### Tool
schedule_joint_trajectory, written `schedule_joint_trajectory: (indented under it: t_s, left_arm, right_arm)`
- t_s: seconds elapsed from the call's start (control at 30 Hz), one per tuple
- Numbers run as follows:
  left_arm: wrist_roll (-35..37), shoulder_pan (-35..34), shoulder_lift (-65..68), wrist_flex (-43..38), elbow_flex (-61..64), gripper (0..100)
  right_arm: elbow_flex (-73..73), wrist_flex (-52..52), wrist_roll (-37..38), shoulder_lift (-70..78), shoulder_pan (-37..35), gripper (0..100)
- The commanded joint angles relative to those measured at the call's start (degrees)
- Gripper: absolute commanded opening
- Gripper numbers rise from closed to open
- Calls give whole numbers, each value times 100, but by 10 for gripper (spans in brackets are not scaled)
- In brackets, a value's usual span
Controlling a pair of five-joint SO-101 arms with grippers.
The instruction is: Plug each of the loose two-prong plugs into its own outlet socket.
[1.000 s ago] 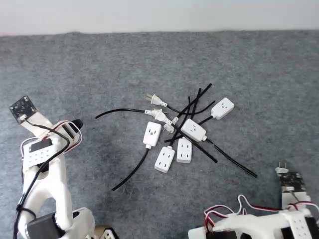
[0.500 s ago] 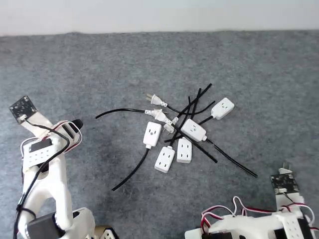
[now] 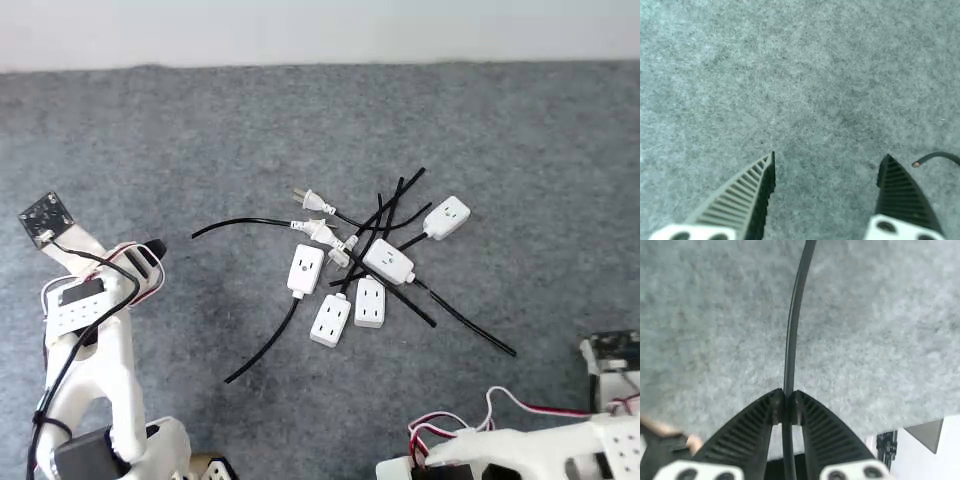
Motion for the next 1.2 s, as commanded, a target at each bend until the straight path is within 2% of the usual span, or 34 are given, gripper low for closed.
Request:
schedule_joint_trajectory:
  t_s: [0.0,0.17,0.3,0.57,0.73,0.9,1.0,1.17]
  left_arm:
    - [9,44,9,-149,-127,311]
    - [9,44,9,-149,-127,311]
    - [9,44,9,-149,-127,311]
    - [9,35,9,-149,-136,311]
    - [9,35,9,-149,-136,311]
    - [9,35,9,-149,-136,311]
    - [9,35,9,-149,-136,311]
    - [9,79,9,-202,-127,311]
  right_arm:
    - [-1081,1077,-79,-66,-215,9]
    - [-2303,2615,-18,-57,-532,8]
    - [-3288,3758,404,-57,-681,8]
    - [-4114,3688,290,-4,-787,9]
    - [-3877,3600,290,22,-1112,9]
    - [-3341,2870,70,347,-1385,9]
    - [-3200,2536,-141,576,-1719,9]
    - [-3253,2695,-853,646,-2677,9]
